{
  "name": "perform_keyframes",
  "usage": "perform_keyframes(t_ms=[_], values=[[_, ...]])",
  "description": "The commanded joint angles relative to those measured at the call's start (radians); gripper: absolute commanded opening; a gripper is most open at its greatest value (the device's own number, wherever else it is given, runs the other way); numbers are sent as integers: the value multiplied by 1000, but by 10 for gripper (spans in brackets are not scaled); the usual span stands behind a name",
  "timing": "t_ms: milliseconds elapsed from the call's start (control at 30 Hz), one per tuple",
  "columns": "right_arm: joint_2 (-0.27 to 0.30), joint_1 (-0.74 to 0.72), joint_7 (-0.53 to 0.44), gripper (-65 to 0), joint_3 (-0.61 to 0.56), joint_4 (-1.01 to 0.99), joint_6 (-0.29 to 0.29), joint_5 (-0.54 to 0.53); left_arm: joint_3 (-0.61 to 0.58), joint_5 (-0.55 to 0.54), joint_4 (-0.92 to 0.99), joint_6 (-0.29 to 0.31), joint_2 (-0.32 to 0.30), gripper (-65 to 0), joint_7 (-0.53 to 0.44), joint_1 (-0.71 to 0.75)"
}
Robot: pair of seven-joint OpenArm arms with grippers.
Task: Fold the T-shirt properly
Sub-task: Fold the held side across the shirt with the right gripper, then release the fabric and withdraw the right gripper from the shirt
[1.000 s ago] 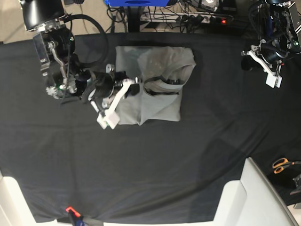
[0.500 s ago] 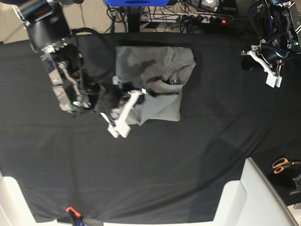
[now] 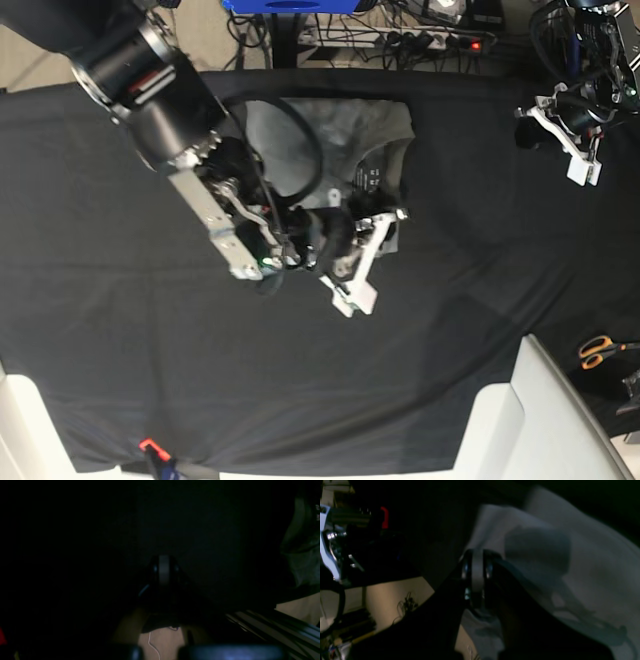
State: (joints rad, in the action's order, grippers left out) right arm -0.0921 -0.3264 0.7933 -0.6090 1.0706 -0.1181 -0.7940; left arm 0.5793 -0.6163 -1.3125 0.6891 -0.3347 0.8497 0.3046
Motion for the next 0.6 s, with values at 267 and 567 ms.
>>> perform_keyframes(t_ms=[267,567], values=[[9,-69,-27,-644,13,133,-45,-14,1,-15,-12,9,-14,-650,-16,-12],[128,33,108,-647,113,322,-85,-12,-2,-15,-14,9,-13,-650,-16,-31]])
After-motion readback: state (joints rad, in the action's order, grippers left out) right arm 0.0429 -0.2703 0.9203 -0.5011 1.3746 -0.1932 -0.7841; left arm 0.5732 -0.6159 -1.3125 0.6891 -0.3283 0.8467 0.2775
